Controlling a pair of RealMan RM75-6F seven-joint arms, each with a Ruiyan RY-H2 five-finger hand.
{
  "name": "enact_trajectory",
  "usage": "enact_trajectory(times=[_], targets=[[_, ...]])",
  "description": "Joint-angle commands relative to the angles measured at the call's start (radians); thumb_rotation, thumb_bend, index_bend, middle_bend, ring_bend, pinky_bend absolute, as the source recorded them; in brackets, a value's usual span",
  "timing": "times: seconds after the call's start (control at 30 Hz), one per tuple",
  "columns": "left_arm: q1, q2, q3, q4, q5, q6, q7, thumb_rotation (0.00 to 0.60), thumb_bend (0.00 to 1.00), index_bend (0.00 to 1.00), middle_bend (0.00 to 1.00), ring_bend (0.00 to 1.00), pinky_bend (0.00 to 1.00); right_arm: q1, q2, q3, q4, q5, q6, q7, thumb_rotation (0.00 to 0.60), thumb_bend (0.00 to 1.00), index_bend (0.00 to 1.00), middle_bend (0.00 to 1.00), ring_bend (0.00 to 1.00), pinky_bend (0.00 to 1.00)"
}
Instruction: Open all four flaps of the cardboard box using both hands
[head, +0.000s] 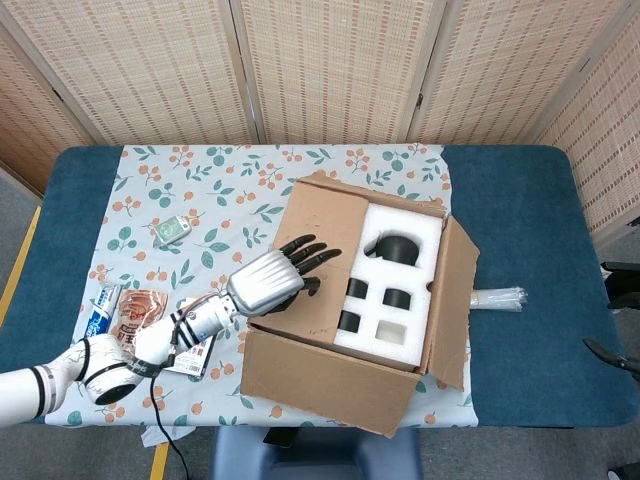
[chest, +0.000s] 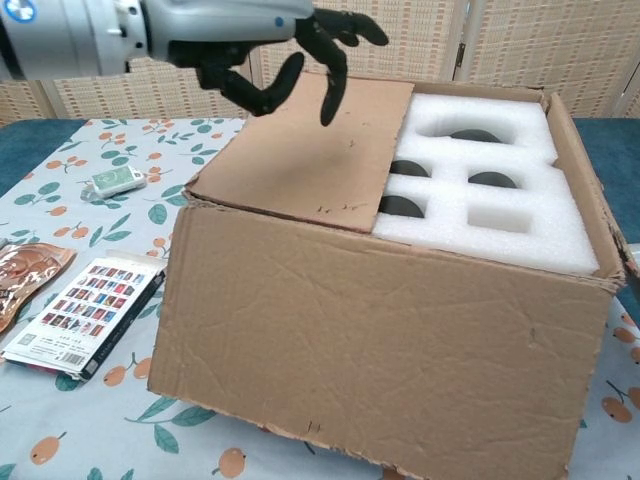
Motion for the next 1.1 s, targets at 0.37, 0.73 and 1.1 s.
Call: enact_trajectory(times=[0.37, 0.73, 1.1], targets=[[-0.199, -0.195, -0.018, 0.193, -0.059, -0.125, -0.028, 0.600, 1.00, 0.50, 0.02, 0.00, 0.00, -0.034, 0.014, 0.036, 0.036, 0.041, 0.015, 0.098, 0.428, 0.11, 0.48, 0.00, 0.00, 0.00], [-0.256, -0.254, 0.019, 0.301, -0.053, -0.118, -0.073, 0.600, 1.00, 0.49, 0.02, 0.00, 0.00, -0.053, 0.020, 0.056, 0.039, 0.080, -0.006, 0.116, 0.426, 0.11, 0.48, 0.00, 0.00, 0.00], [-0.259, -0.254, 0.048, 0.334, -0.077, -0.096, -0.058, 0.600, 1.00, 0.56, 0.02, 0.00, 0.00, -0.052, 0.028, 0.056, 0.035, 0.063, -0.031, 0.132, 0.427, 0.11, 0.48, 0.00, 0.00, 0.00]])
